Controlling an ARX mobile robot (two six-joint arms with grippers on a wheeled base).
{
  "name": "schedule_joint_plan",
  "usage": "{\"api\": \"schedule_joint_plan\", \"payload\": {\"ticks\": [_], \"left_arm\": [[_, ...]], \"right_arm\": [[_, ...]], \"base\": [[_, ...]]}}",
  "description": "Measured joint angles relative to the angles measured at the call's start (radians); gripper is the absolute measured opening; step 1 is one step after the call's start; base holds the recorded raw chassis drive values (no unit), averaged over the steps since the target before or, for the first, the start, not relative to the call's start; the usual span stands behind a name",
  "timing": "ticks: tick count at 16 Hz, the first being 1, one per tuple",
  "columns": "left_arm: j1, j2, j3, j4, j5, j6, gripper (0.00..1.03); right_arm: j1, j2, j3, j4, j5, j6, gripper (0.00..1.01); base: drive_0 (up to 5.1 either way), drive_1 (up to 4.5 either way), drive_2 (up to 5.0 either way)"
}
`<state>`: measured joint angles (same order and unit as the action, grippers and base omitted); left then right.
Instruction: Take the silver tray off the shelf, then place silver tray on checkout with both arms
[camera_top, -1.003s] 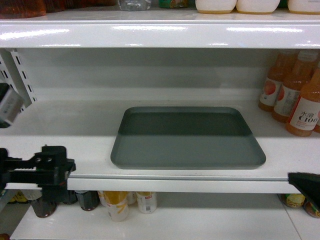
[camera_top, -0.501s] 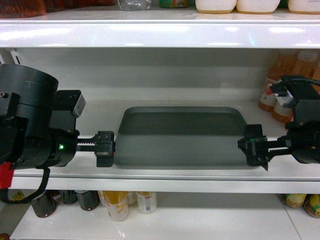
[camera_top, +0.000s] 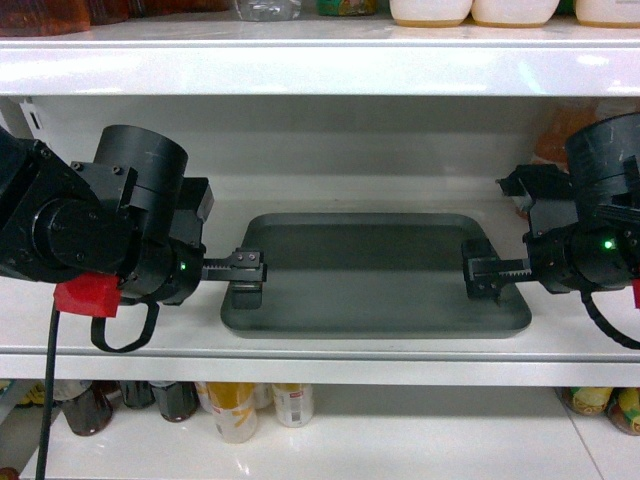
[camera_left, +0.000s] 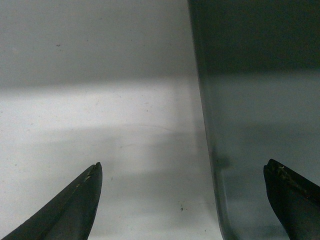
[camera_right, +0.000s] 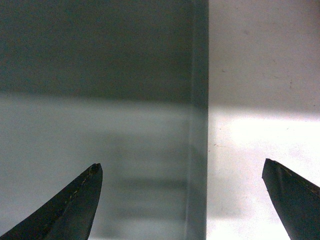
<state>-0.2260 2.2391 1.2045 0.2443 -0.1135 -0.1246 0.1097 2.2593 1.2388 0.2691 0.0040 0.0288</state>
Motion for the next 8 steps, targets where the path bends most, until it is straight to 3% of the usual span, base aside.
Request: {"api": "schedule_joint_plan", "payload": {"ticks": [3,6,8], "left_arm": [[-0.008,0.055,0.047,-0.066,-0.009,-0.034,0.97],[-0.009,0.066,0.063,-0.1,0.036,-0.083,0.63],[-0.005,0.066,0.06,-0.098,0.056,-0.106,0.43]], "right_arm": [[-0.02,0.077,0.116,-0.084,0.018,-0.032,0.98],[-0.012,0.092,0.137,-0.14,0.018,-0.067,0.68],[-0.01,0.098,0.148,-0.184,0.011,-0.067,0.48]], "base": [[0.0,0.0,0.0],[0.0,0.0,0.0],[0.0,0.0,0.0]]}}
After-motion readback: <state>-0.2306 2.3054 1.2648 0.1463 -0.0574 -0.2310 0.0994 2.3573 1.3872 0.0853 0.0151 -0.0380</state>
